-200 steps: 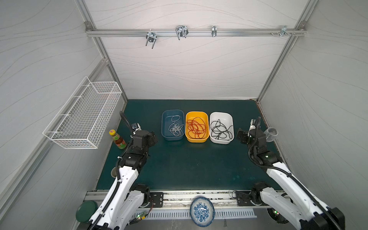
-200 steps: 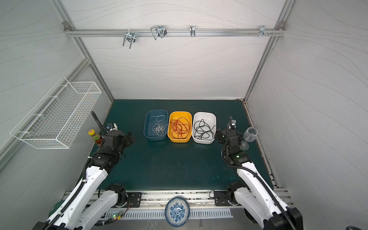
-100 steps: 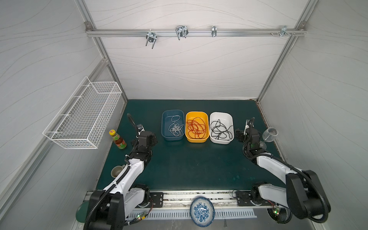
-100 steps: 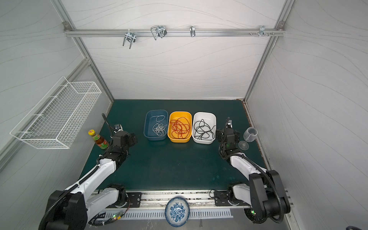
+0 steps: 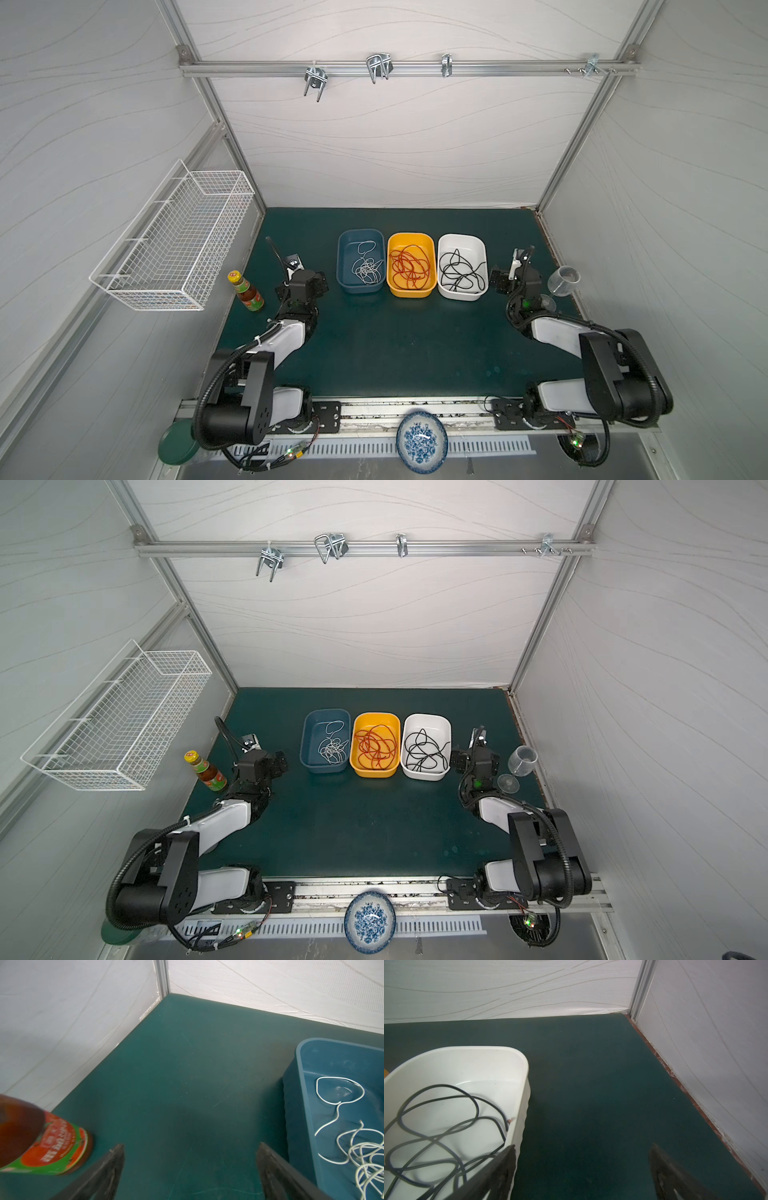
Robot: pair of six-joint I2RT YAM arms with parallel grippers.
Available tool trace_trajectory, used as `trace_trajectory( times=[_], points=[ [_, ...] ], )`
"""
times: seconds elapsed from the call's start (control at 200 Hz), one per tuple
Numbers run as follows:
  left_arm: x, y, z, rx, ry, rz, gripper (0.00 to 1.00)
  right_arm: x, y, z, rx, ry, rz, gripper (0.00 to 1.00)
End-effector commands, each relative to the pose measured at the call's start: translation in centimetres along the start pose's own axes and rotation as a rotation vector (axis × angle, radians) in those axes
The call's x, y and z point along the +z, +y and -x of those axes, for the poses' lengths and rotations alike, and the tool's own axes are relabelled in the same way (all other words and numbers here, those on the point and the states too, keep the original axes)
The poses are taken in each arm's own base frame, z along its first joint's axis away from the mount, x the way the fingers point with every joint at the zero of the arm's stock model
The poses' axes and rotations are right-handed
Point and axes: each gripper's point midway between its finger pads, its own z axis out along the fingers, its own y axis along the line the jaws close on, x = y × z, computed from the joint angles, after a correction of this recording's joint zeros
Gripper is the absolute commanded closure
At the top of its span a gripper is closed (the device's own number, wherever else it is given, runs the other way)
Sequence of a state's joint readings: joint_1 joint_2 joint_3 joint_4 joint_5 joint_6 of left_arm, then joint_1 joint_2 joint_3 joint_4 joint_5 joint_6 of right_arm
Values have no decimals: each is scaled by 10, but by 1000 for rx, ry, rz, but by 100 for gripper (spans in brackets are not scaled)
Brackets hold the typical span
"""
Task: Untangle and sort cables by color
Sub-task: Reset both arms
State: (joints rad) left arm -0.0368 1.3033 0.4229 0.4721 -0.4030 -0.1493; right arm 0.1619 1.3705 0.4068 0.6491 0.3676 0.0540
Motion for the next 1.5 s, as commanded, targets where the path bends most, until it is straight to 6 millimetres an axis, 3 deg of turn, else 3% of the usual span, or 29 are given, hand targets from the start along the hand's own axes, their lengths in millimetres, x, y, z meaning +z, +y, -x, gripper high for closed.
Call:
trace_trajectory(
  times=[0.0,0.15,0.305,0.415,0.55,1.495],
  points=[
    [7,-8,17,-21,-89,-50,1,2,5,7,-1,-55,32,1],
    [18,-23,17,18,-80,-146,0,9,15,-6,-38,-54,53,1],
    [21,-14,5,-29,-134,-149,0,18,21,-18,-70,-55,60,1],
    [25,-27,0,6,-129,-214,0,22,23,-17,-63,-24,69,1],
    [34,-25,1,6,-85,-180,0,26,16,-18,-33,-1,61,1],
    [36,-33,-1,50,-70,-188,0,27,14,-18,-22,1,59,1]
  ],
)
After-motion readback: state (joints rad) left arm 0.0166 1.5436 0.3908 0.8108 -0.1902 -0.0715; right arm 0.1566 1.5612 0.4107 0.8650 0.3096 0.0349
